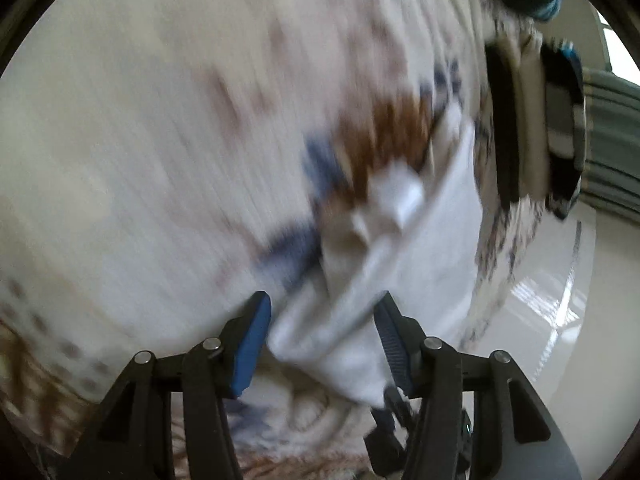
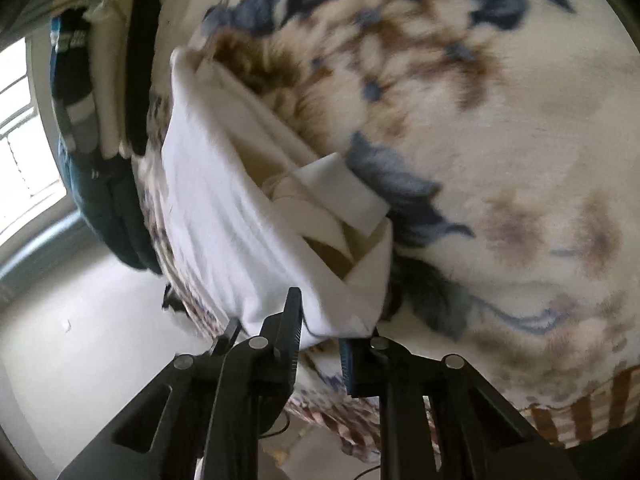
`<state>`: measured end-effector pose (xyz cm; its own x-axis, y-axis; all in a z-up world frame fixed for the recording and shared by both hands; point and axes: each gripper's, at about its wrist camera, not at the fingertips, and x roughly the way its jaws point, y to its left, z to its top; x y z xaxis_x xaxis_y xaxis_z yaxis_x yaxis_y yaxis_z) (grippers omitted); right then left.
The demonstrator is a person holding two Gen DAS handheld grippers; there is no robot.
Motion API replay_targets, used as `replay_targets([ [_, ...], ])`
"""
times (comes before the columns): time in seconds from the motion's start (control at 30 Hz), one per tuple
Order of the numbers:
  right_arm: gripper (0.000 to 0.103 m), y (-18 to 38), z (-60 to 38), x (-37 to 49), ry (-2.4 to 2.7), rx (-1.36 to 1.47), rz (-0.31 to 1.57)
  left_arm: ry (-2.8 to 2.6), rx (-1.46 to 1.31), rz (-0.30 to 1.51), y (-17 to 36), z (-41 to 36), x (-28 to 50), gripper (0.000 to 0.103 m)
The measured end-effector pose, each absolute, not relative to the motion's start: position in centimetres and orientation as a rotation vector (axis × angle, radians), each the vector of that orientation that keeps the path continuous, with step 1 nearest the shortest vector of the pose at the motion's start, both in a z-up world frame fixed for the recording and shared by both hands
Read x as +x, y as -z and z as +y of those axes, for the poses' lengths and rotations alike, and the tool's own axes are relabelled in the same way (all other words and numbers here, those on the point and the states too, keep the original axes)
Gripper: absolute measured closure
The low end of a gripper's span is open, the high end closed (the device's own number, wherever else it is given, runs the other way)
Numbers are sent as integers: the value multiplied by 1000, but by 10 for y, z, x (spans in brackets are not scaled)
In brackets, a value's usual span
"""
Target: Fold small clothes
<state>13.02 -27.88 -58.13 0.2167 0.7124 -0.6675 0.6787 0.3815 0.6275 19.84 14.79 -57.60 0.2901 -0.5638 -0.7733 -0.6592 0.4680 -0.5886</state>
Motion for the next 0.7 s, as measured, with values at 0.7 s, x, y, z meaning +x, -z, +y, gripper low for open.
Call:
replay_targets([
  [0.7,95,565,-295,132,-54,1079,1541,-186,-1175,1359,571,161,174,84],
])
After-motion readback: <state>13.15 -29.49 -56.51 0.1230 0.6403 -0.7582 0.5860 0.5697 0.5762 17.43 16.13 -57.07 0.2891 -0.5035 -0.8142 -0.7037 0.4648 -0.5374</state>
